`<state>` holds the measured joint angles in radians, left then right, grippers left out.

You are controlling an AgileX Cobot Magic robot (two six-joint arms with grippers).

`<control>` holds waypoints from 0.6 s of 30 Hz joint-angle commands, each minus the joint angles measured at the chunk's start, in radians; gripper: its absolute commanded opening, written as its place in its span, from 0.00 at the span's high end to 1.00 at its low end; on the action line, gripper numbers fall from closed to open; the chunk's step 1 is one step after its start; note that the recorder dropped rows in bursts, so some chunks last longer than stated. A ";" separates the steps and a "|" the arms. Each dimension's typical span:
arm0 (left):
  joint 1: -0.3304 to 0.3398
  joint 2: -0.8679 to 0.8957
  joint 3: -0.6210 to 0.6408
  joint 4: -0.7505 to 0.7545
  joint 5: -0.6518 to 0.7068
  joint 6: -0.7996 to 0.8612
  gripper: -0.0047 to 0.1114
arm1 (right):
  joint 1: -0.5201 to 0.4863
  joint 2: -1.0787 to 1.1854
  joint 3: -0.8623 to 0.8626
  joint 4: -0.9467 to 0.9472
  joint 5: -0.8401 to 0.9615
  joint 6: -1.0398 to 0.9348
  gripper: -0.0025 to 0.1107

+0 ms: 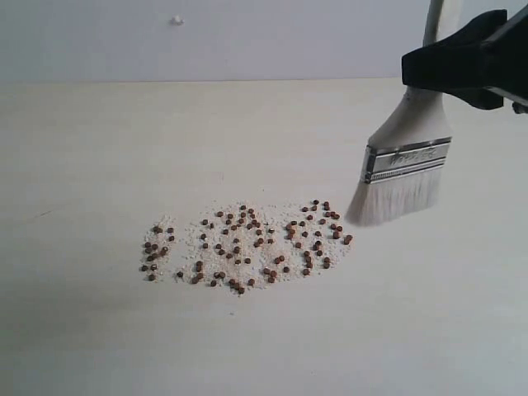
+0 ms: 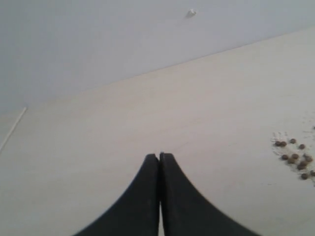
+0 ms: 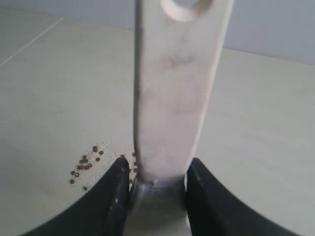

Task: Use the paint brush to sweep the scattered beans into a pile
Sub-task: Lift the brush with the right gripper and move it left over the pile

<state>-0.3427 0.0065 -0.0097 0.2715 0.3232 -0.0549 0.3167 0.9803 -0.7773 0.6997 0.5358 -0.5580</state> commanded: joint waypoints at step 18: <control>-0.005 0.005 0.005 -0.094 -0.589 -0.723 0.96 | -0.002 0.107 0.002 0.272 -0.048 -0.297 0.98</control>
<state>-0.3427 0.0065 -0.0078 0.1656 -0.1725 -0.7455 0.3167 1.0851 -0.7773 0.9529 0.5049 -0.8347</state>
